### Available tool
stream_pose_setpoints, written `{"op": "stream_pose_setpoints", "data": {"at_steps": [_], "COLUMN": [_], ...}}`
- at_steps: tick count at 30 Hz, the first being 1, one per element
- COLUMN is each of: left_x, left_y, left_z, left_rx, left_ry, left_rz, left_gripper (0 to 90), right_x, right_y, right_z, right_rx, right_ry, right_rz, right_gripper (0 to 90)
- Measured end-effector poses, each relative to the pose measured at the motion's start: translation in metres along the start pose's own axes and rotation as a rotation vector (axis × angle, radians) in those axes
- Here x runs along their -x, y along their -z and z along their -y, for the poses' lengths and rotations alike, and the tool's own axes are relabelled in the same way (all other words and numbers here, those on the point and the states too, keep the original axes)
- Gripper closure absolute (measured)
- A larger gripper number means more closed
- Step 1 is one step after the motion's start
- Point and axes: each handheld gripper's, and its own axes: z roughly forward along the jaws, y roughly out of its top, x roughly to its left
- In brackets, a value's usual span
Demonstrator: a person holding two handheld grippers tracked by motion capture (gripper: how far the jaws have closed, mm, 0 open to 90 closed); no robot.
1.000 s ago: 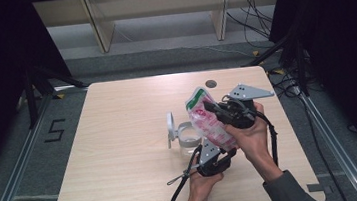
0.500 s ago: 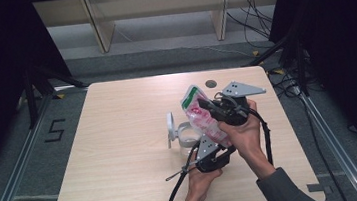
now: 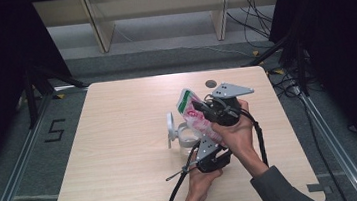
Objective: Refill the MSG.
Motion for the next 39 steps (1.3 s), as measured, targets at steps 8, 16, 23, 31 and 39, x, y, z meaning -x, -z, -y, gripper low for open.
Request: {"op": "stream_pose_setpoints", "data": {"at_steps": [8, 16, 23, 31, 39], "left_x": [-0.0006, -0.0009, -0.0016, -0.0003, -0.0009], "left_y": [-0.0007, -0.0012, -0.0018, -0.0025, -0.0018], "left_z": [0.0005, 0.0017, 0.0026, 0.0032, 0.0034], "left_rx": [0.009, -0.002, -0.004, 0.003, -0.019], "left_ry": [-0.018, -0.022, -0.016, -0.02, -0.037], "left_rz": [-0.001, 0.004, 0.012, 0.011, 0.014], "left_gripper": [74.6, 74.6, 74.6, 74.6, 74.6], "right_x": [0.0014, 0.0042, 0.0043, 0.006, 0.0057], "right_y": [0.0016, -0.0011, -0.0043, -0.0048, -0.0058], "right_z": [0.0001, 0.0024, 0.0038, 0.0042, 0.0048], "right_rx": [0.022, 0.012, 0.008, 0.002, -0.01], "right_ry": [-0.04, -0.046, -0.04, -0.057, -0.085], "right_rz": [-0.003, -0.01, 0.004, -0.001, 0.005], "right_gripper": [90.0, 90.0, 90.0, 90.0, 90.0]}}
